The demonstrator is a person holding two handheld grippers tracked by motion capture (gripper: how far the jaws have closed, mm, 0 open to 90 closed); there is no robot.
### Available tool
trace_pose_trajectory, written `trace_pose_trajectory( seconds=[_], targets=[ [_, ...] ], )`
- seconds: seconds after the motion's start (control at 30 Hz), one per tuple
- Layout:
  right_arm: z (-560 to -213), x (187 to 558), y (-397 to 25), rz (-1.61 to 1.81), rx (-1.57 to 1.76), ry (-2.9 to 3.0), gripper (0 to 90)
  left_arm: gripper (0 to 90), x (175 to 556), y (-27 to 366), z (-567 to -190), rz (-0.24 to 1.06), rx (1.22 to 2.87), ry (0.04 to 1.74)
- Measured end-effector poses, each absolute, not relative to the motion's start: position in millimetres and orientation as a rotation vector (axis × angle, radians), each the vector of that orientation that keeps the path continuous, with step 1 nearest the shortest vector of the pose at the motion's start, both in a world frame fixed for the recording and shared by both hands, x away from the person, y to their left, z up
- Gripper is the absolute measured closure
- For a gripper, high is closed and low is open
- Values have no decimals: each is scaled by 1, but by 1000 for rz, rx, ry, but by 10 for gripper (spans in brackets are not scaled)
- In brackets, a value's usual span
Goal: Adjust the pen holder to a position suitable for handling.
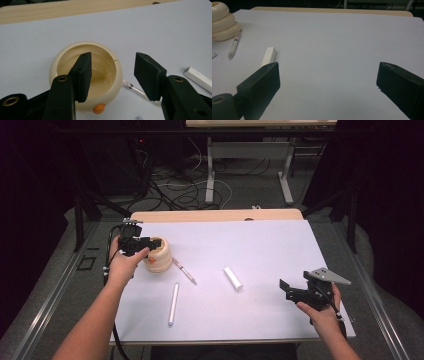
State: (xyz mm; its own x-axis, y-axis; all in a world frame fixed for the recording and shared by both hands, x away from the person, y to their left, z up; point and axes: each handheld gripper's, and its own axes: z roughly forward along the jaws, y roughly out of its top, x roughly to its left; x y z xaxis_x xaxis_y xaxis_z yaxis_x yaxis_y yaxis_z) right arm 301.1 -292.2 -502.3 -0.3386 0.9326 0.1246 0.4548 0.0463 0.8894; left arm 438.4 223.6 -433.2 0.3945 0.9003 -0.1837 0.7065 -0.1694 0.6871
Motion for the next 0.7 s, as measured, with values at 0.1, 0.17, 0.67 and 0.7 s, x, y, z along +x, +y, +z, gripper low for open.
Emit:
trace_pose_trajectory(
  seconds=[0.1, 0.17, 0.67, 0.7],
  targets=[
    [-503, 301, -292, 1250, 1393, 1832, 48, 522, 440, 220, -437, 319, 1956, 1379],
    [-504, 302, -292, 1255, 1386, 1833, 47, 548, 441, 218, -439, 295, 1978, 1372],
    [-507, 303, -287, 1246, 1381, 1854, 47, 599, 454, 205, -456, 332, 2085, 1367],
    [-507, 303, -287, 1236, 1378, 1859, 47, 608, 455, 204, -457, 326, 2092, 1365]
  ],
)
